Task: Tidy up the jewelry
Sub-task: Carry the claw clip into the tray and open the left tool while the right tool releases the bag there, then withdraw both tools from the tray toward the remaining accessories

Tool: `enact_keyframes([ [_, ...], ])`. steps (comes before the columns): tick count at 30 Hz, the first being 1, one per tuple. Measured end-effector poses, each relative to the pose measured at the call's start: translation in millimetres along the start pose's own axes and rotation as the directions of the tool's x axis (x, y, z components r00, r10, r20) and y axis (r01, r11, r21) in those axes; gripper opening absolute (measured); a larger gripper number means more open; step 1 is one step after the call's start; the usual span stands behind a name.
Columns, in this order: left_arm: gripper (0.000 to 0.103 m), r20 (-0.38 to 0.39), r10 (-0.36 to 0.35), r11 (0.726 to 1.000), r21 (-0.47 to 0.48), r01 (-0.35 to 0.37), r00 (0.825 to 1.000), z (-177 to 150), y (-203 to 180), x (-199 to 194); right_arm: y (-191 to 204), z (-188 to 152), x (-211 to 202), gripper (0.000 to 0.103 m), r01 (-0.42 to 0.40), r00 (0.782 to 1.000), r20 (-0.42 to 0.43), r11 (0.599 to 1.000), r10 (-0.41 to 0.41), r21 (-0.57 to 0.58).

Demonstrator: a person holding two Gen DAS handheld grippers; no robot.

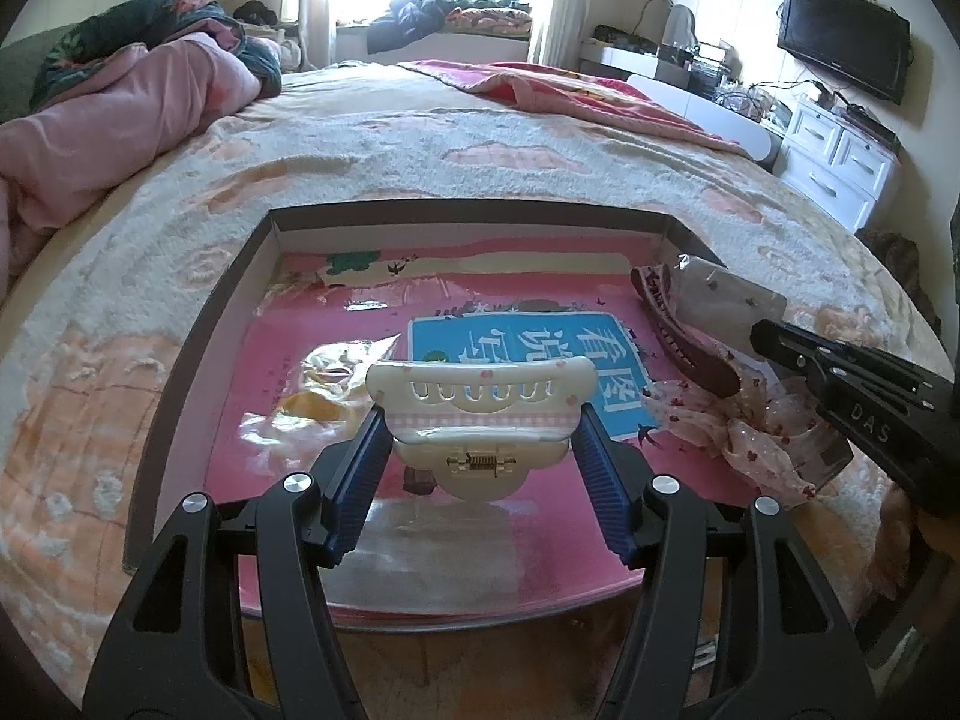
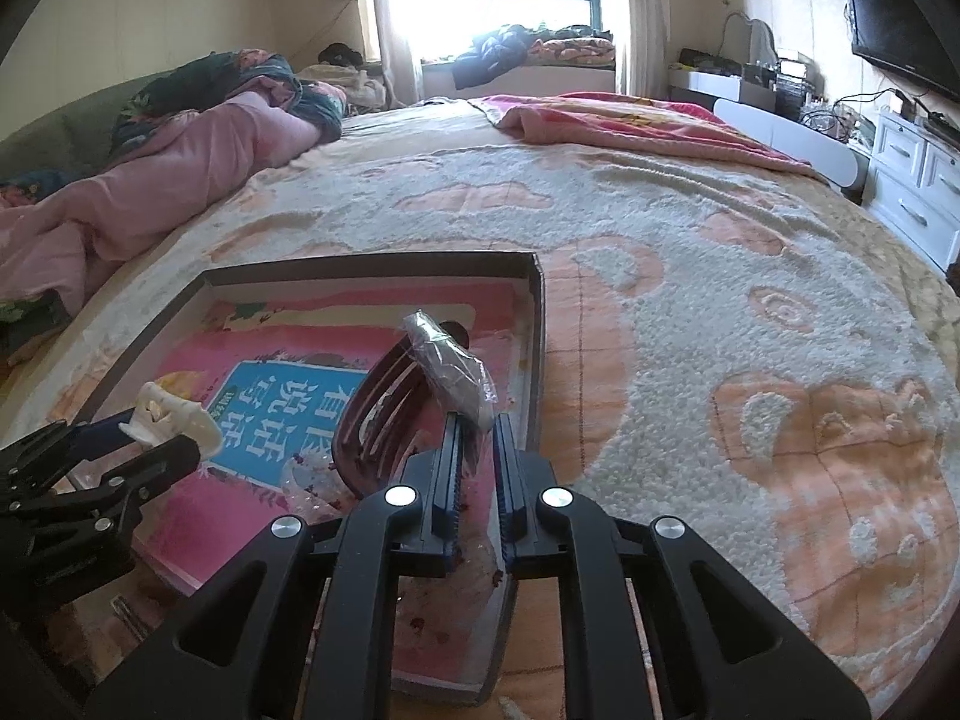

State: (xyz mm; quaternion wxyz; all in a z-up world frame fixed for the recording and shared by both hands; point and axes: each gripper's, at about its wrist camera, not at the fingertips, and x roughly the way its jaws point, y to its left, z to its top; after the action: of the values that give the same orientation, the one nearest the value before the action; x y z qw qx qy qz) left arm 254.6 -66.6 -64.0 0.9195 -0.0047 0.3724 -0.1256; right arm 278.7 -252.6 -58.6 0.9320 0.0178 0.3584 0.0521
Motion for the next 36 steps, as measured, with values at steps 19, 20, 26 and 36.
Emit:
enact_keyframes([
  [19, 0.055, 0.002, -0.002, 1.0, -0.016, 0.002, 1.0, -2, 4, -3, -1, -5, -24, 0.046, -0.048, 0.997, 0.057, 0.999, 0.047, 0.014],
  [20, 0.056, 0.004, -0.001, 1.0, -0.017, 0.001, 1.0, -2, 4, -4, -1, -5, -27, 0.048, -0.05, 0.997, 0.064, 0.999, 0.049, 0.013],
  [26, 0.059, 0.014, 0.001, 1.0, -0.024, -0.001, 1.0, 0, 4, -11, -3, -4, -39, 0.058, -0.046, 0.994, 0.1, 0.999, 0.045, 0.012],
  [36, 0.075, 0.042, 0.007, 0.998, -0.058, -0.004, 0.999, 1, 9, -31, -9, -5, -53, 0.066, -0.044, 0.991, 0.13, 0.999, 0.04, 0.028],
])
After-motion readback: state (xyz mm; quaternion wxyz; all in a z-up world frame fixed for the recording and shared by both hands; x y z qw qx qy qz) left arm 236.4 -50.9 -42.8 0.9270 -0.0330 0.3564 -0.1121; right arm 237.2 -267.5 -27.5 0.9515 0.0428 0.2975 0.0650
